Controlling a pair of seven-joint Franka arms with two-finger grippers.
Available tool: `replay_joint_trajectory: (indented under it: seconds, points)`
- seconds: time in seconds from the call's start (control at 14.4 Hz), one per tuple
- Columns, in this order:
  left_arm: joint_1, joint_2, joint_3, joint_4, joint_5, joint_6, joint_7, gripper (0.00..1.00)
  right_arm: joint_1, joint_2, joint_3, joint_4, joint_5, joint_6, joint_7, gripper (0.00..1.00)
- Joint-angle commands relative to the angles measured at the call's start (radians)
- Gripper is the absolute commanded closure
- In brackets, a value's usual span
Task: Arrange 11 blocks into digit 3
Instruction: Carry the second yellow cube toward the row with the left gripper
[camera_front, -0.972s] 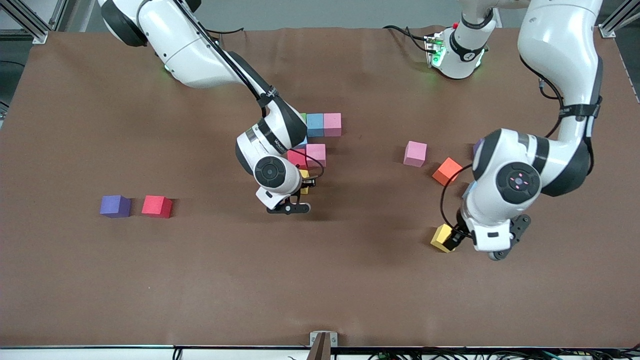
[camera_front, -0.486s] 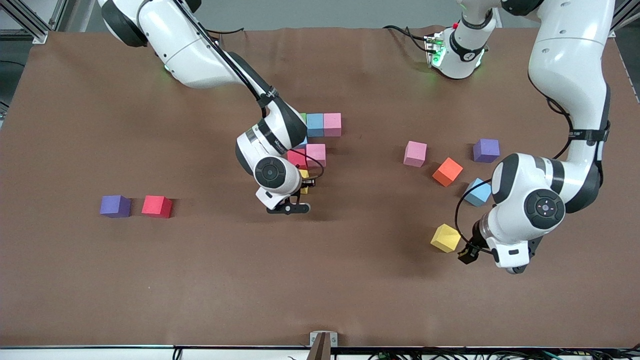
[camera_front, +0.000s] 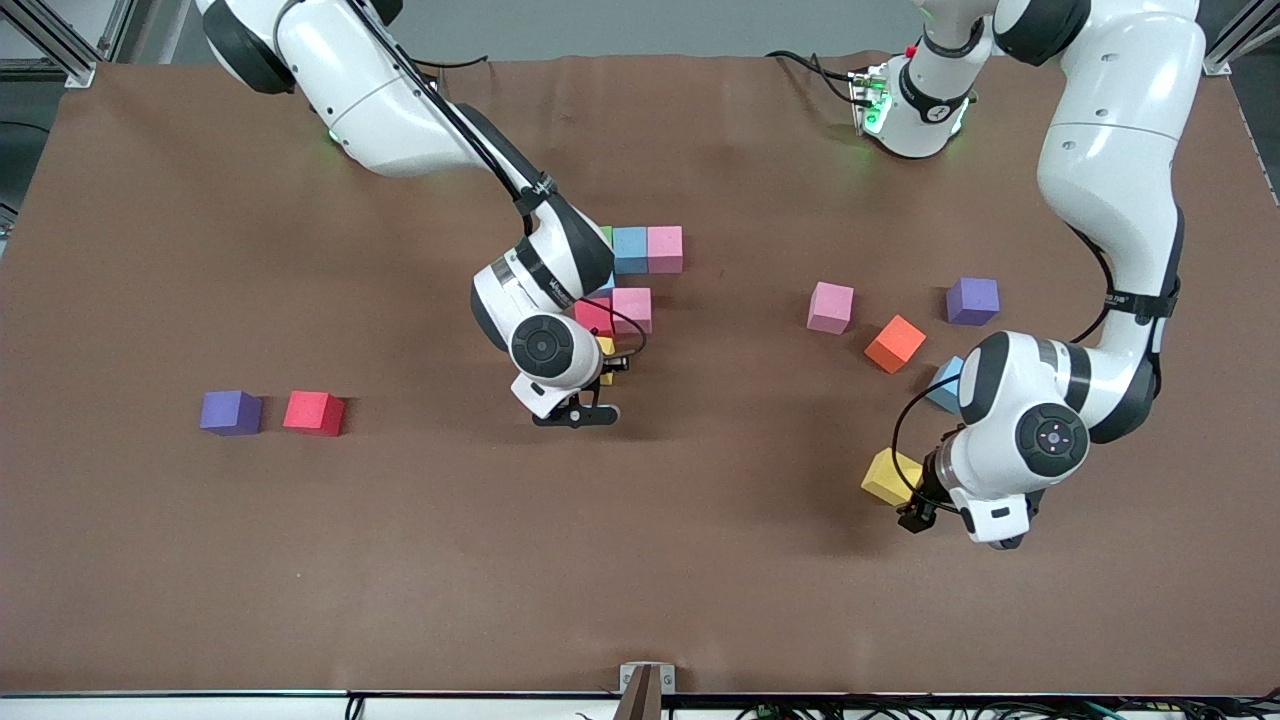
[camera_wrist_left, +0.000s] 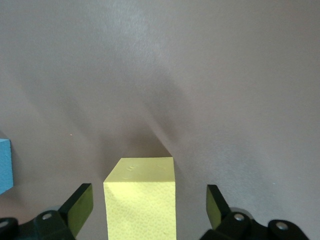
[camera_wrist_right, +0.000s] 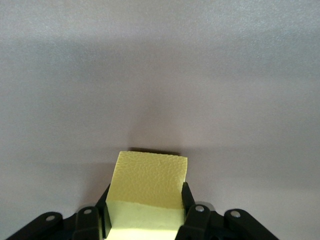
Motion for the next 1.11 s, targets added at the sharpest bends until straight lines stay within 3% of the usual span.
replay_joint_trajectory:
  seconds: [0.0,0.35,0.42,0.76,1.04]
  points:
    - [0.004,0.010,-0.005,0.018,-0.005,-0.003,-0.008,0.00,0.006,0.008,-0.005,0.015,-0.016,-0.018,0.003,0.58]
    - [0.004,0.031,-0.005,0.012,-0.007,-0.003,-0.008,0.03,0.006,0.006,-0.003,0.015,-0.014,-0.038,0.005,0.57]
    - [0.002,0.030,-0.005,0.002,-0.008,-0.003,-0.009,0.09,0.006,0.006,-0.003,0.015,-0.014,-0.041,0.005,0.56]
    - [0.002,0.019,-0.006,-0.026,-0.008,-0.015,-0.052,0.62,0.006,0.006,0.000,0.014,-0.013,-0.041,0.005,0.55]
    - [0.002,-0.013,-0.018,-0.066,-0.008,-0.017,-0.080,0.78,0.006,0.006,0.003,0.012,-0.013,-0.045,0.003,0.55]
